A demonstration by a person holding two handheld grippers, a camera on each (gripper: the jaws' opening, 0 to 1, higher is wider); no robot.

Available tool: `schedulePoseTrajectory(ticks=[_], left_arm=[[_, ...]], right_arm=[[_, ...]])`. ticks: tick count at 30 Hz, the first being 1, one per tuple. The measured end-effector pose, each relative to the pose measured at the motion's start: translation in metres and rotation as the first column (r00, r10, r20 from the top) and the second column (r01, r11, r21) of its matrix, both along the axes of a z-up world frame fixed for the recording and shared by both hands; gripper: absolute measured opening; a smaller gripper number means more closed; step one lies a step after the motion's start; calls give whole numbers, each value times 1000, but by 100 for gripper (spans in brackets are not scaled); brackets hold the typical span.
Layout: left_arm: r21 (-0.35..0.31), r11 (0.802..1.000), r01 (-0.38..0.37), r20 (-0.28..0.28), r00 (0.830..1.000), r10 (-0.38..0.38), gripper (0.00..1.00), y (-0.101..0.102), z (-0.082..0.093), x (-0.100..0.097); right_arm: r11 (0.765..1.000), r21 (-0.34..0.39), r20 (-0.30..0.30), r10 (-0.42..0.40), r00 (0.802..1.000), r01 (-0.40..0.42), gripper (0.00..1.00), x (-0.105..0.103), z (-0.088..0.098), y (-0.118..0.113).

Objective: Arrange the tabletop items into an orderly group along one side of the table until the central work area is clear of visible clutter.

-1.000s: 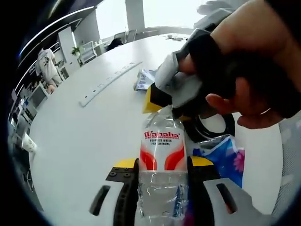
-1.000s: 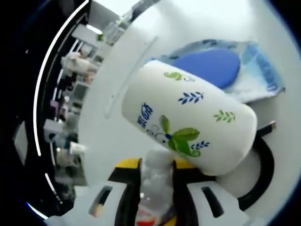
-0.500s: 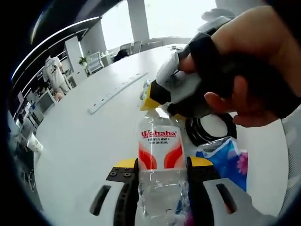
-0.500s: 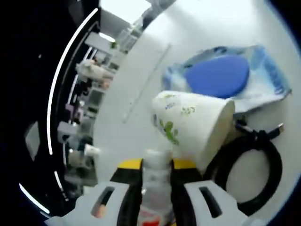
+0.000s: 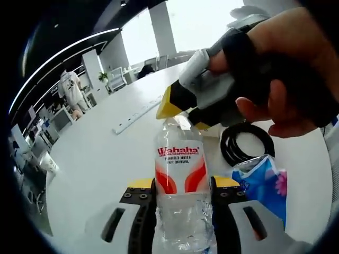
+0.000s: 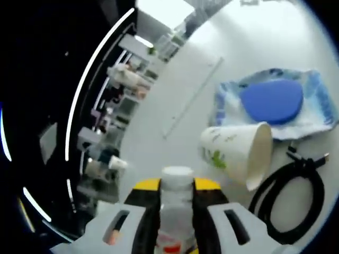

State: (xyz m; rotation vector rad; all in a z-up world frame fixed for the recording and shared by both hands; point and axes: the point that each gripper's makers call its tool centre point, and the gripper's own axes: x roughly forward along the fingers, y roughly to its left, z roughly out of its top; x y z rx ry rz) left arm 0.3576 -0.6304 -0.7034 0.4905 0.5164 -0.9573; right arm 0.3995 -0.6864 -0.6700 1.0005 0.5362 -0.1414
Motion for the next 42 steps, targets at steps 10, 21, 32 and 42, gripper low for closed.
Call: schedulePoseTrajectory(ticks=[10, 21, 32, 42], left_arm=[[-35, 997, -71, 36, 997, 72, 38, 10, 9, 9], [-79, 982, -170, 86, 980, 177, 38, 25, 29, 25], [-121, 949, -290, 111, 946, 304, 38, 53, 36, 40], [-183, 905, -384, 108, 907, 406, 38, 67, 38, 53]], right_arm=[[991, -86, 117, 108, 987, -98, 19, 7, 28, 19], [961, -165, 248, 256, 934, -220, 19, 19, 63, 45], [907, -214, 314, 416, 853, -363, 19, 28, 80, 79], [817, -325, 382, 574, 725, -476, 19, 34, 92, 105]])
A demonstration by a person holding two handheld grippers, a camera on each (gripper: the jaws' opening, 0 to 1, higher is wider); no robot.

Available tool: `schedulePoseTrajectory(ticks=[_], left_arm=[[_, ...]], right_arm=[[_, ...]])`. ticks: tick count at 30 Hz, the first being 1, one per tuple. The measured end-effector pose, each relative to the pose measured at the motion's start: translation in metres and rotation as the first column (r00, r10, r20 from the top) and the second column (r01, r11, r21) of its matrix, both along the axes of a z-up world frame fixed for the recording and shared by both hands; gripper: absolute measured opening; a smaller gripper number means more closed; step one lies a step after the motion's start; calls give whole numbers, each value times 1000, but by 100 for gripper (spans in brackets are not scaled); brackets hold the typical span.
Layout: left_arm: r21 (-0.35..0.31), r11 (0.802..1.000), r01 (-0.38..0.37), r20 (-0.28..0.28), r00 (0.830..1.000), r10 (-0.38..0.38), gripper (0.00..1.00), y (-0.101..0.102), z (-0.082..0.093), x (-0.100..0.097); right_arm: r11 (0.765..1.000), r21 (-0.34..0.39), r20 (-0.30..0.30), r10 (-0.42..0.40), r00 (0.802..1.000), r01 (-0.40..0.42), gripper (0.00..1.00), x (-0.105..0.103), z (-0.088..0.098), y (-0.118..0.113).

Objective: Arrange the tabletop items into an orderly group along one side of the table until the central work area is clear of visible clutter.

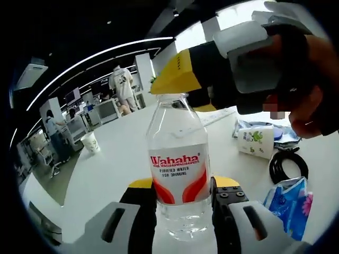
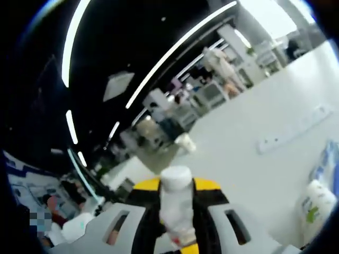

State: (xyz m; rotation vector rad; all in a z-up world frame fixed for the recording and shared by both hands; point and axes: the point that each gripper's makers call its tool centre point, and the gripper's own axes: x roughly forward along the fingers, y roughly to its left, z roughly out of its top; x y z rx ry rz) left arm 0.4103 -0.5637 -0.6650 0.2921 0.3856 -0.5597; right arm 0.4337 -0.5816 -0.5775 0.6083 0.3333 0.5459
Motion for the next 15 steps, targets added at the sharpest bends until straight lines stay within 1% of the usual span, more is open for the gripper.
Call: schedulePoseTrajectory(ticks=[1, 3, 5, 8, 10, 13, 15], left_arm=[[-5, 1000, -10, 1, 1000, 10, 38, 1, 0, 1], [-11, 999, -34, 3, 999, 35, 38, 4, 0, 2], [-29, 998, -55, 6, 998, 55, 38, 6, 0, 2], [-35, 997, -72, 10, 997, 72, 39, 8, -3, 3], [-29, 996, -82, 0, 997, 82, 38, 11, -9, 3], [-32, 995, -99, 0, 995, 99, 38, 13, -12, 3], [-49, 991, -123, 1, 992, 123, 38, 14, -11, 5]], right_arm=[[1000, 0, 8, 9, 1000, -9, 19, 0, 1, 2], [998, -23, 36, 52, 998, -51, 19, -1, 2, 8], [997, -35, 53, 77, 996, -75, 19, -1, 3, 11], [993, -42, 69, 114, 991, -111, 19, -1, 1, 15], [983, -75, 90, 175, 980, -169, 19, -4, -4, 19], [976, -91, 110, 206, 972, -196, 19, -4, -5, 23], [974, -101, 122, 215, 969, -203, 19, -3, -4, 26]])
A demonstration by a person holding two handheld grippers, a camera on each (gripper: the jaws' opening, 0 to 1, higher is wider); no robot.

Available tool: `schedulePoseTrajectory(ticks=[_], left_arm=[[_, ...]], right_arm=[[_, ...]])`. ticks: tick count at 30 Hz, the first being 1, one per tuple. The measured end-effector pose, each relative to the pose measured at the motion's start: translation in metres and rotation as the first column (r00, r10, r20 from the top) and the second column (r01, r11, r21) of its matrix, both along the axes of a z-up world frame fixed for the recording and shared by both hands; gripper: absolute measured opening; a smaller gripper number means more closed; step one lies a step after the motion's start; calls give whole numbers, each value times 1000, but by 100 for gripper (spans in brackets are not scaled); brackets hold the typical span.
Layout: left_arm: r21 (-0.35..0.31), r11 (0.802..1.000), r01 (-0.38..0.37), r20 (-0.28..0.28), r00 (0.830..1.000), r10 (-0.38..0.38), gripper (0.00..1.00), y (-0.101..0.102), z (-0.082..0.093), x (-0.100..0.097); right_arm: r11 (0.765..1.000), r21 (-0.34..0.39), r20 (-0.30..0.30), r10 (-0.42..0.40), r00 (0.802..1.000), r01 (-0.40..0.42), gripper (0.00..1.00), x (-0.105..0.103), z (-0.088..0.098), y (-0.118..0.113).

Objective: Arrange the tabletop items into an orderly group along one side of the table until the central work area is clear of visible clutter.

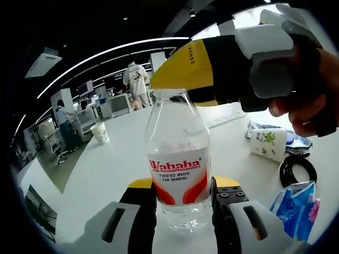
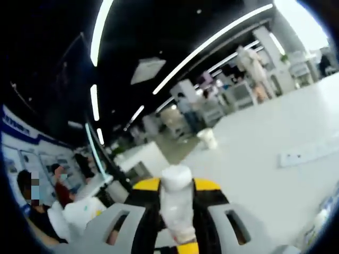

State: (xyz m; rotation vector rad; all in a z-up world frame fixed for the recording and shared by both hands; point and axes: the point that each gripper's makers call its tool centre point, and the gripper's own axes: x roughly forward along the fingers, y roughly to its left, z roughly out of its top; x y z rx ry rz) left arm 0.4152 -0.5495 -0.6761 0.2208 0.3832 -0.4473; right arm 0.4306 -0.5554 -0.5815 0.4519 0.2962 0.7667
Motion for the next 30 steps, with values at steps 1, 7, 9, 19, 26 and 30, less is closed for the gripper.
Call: schedulePoseTrajectory(ticks=[1, 7, 9, 19, 26, 30], left_arm=[[-9, 1000, -9, 2, 1000, 9, 38, 0, 0, 1], [-15, 999, -47, 16, 999, 47, 38, 4, -1, 4], [-16, 999, -51, 15, 999, 51, 38, 5, -4, 3], [-36, 993, -114, 21, 993, 114, 38, 12, -6, -1], [-32, 992, -119, 26, 992, 120, 38, 13, -6, -3], [-33, 991, -133, 24, 991, 134, 38, 15, -7, -5]], right_arm=[[1000, -3, 13, 15, 1000, -15, 19, 0, 1, 3], [995, -42, 63, 89, 994, -86, 19, -2, 2, 10], [992, -55, 68, 114, 991, -110, 19, -3, 0, 11], [966, -121, 148, 244, 958, -228, 19, -21, 3, 26], [960, -131, 153, 268, 951, -249, 19, -26, 2, 27], [951, -153, 166, 292, 942, -267, 19, -32, 2, 30]])
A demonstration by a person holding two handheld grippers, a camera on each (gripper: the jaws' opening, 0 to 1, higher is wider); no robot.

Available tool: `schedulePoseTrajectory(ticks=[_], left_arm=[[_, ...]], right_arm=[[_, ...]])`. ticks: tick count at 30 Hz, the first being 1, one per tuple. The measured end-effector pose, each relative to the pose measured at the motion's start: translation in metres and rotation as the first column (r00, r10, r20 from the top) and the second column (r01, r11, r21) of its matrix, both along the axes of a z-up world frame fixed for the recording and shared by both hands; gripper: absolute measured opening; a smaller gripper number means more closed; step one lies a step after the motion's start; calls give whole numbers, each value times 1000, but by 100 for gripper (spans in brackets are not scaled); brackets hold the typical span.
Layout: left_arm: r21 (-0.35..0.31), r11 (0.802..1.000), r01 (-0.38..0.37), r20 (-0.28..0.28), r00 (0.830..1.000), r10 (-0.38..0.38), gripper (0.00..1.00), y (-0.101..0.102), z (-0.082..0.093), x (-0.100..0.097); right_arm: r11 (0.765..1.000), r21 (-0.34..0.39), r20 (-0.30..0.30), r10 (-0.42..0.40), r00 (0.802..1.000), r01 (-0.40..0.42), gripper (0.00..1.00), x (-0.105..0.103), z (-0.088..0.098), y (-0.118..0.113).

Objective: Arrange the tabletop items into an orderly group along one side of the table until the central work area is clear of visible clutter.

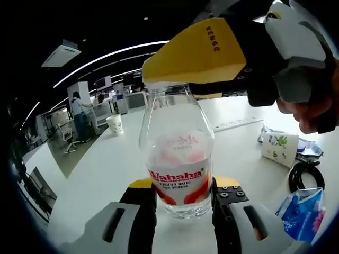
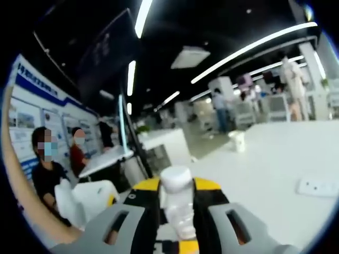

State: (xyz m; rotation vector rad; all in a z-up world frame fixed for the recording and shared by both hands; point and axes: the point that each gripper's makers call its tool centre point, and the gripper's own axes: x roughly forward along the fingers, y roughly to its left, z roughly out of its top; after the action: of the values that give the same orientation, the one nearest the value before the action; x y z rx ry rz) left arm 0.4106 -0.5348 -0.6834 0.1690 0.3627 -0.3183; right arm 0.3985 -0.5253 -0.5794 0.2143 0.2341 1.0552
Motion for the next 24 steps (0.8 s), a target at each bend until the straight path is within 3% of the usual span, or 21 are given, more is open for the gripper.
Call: schedulePoseTrajectory(ticks=[19, 24], left_arm=[[0, 1000, 2, 6, 1000, -2, 39, 1, 0, -3], [9, 1000, 22, 6, 1000, -22, 39, 0, 0, -3]], right_arm=[[1000, -22, 13, 1, 1000, 0, 20, -5, -1, 0], [999, -47, 32, 11, 999, -9, 27, -10, 0, 4]])
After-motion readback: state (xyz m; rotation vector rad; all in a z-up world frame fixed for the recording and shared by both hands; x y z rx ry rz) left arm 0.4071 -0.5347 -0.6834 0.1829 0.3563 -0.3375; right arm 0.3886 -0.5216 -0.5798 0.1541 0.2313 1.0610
